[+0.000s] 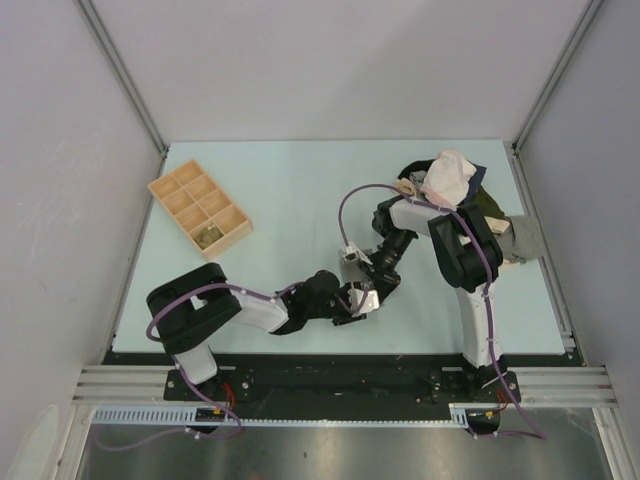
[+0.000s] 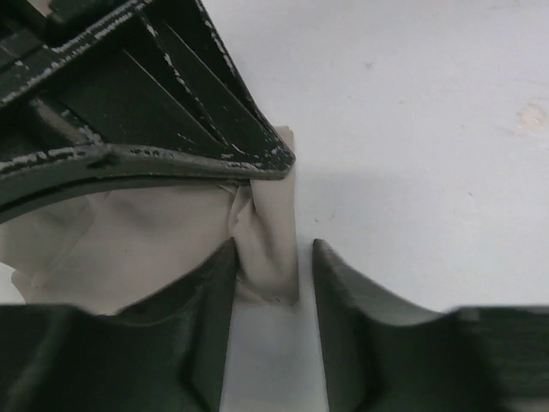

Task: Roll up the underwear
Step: Roll the underwear to the center of the board.

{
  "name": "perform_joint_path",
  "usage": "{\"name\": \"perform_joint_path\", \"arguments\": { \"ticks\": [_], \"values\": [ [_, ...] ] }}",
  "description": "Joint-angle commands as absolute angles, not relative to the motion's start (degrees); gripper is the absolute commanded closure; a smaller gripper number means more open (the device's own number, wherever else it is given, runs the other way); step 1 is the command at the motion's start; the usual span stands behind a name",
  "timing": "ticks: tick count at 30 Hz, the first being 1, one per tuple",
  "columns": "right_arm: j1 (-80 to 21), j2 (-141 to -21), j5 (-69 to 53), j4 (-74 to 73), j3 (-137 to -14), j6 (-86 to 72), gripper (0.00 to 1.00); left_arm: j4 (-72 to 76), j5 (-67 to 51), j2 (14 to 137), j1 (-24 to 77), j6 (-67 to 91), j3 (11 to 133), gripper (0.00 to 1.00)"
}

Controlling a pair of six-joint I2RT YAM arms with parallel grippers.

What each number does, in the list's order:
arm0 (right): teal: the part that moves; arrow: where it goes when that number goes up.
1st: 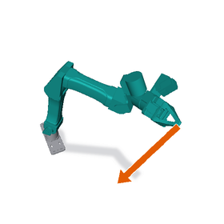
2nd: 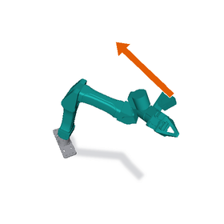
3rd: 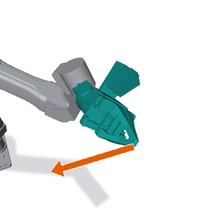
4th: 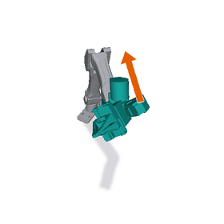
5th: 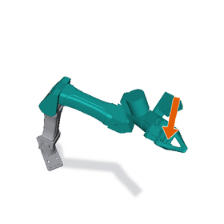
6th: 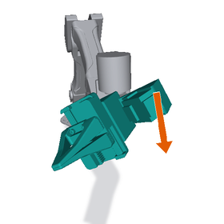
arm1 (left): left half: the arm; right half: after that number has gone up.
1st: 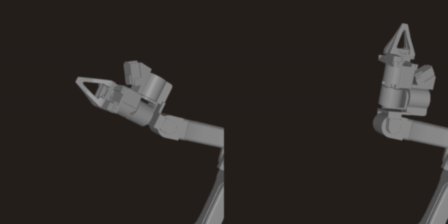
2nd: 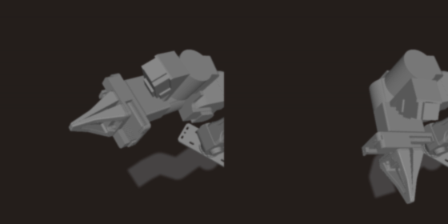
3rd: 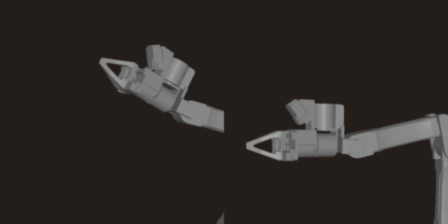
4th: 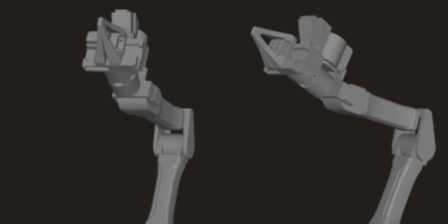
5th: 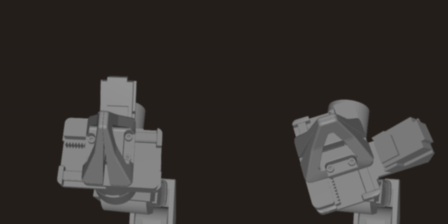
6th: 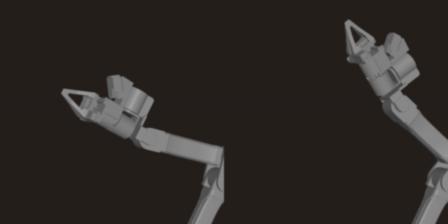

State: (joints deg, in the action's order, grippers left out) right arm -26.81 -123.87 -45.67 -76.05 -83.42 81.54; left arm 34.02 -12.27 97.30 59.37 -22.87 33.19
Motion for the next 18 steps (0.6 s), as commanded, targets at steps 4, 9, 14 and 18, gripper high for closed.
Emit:
{"name": "perform_joint_path", "arguments": {
  "ticks": [4,9,14,18],
  "values": [
    [-25.75,-124.02,-47.9,-80.77,-85.25,82.62,0.93,26.55,-8.79,100.98,59.85,-25.32,38.4,0.86],
    [-24.09,-122.17,-49.92,-80.33,-84.99,83.14,0.88,20.31,-10.62,102.04,59.15,-21.81,40.6,1.0],
    [-20.66,-114.99,-51.06,-74.45,-83.06,81.92,0.75,16.71,-21.07,102.48,53.45,-13.11,42.1,1.0],
    [-16.18,-109.52,-52.99,-71.37,-81.92,83.4,0.65,12.49,-31.7,105.99,48.26,-4.34,45.34,0.99]
  ]
}}
